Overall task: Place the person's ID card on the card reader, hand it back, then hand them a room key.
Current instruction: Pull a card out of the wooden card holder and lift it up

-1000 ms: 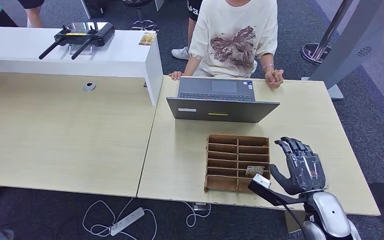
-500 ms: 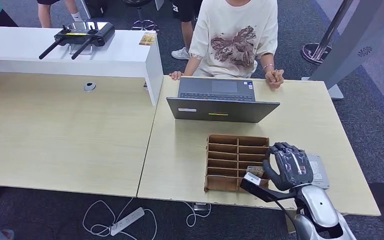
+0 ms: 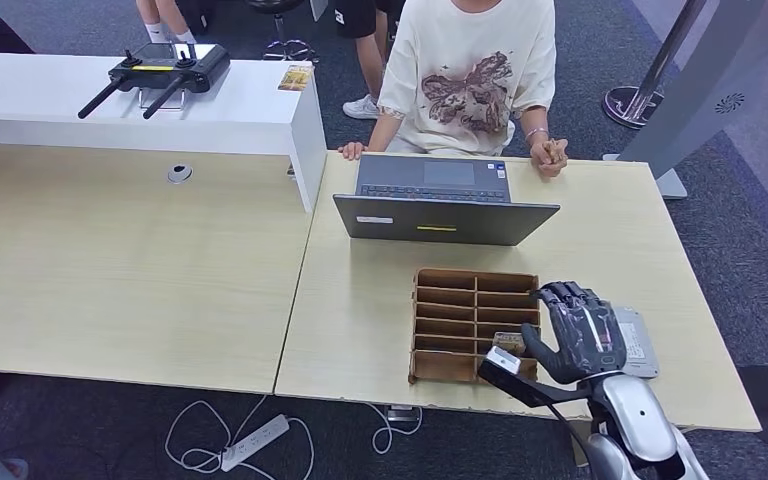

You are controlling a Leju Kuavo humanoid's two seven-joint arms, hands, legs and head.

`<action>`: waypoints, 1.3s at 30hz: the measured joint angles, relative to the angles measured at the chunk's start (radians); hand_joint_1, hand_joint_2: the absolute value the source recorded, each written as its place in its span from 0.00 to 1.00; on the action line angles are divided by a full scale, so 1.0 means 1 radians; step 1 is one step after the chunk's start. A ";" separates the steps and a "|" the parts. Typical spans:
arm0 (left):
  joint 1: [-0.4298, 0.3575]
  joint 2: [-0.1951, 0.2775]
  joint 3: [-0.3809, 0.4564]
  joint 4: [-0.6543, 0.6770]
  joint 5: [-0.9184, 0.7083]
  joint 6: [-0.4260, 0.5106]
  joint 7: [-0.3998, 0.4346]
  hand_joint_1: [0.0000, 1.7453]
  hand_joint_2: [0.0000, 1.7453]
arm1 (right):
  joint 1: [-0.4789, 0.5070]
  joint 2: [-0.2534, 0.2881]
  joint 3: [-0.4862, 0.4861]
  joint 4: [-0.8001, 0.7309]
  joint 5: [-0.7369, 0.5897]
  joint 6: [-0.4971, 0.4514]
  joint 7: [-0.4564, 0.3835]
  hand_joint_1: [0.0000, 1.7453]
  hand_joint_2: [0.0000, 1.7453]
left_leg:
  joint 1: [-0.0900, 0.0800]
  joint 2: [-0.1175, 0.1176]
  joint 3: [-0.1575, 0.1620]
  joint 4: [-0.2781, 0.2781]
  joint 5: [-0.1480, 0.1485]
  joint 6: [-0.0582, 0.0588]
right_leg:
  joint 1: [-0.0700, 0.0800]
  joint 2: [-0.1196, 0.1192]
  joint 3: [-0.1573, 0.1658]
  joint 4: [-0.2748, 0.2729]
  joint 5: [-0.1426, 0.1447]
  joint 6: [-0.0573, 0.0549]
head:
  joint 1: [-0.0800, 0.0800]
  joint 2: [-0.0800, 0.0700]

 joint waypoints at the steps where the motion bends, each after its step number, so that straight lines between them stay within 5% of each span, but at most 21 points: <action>1: 0.000 0.000 0.000 0.000 0.000 0.000 0.000 0.00 0.00 | 0.006 -0.001 -0.001 -0.007 0.000 -0.002 0.002 0.53 1.00 | 0.000 0.000 0.000 0.000 0.000 0.000 | 0.000 0.000 0.000 0.000 0.000 0.000 | 0.000 0.000; 13: 0.000 0.000 -0.002 0.000 -0.001 0.000 0.000 0.00 0.00 | 0.074 -0.008 -0.012 -0.076 0.021 0.000 0.001 0.46 1.00 | 0.000 0.000 0.000 0.000 0.000 0.000 | 0.000 0.000 0.000 0.000 0.000 0.000 | 0.000 0.000; 19: -0.001 0.000 -0.004 0.000 -0.005 0.001 0.000 0.00 0.00 | 0.090 -0.008 0.002 -0.082 0.023 0.010 -0.007 0.55 1.00 | 0.000 0.000 0.000 0.000 0.000 0.000 | 0.000 0.000 0.000 0.000 0.000 0.000 | 0.000 0.000; 39: -0.001 0.006 -0.012 0.000 -0.002 0.000 0.000 0.00 0.00 | 0.022 -0.009 0.052 0.001 0.000 0.041 -0.027 0.63 1.00 | 0.000 0.000 0.000 0.000 0.000 0.000 | 0.000 0.000 0.000 0.000 0.000 0.000 | 0.000 0.000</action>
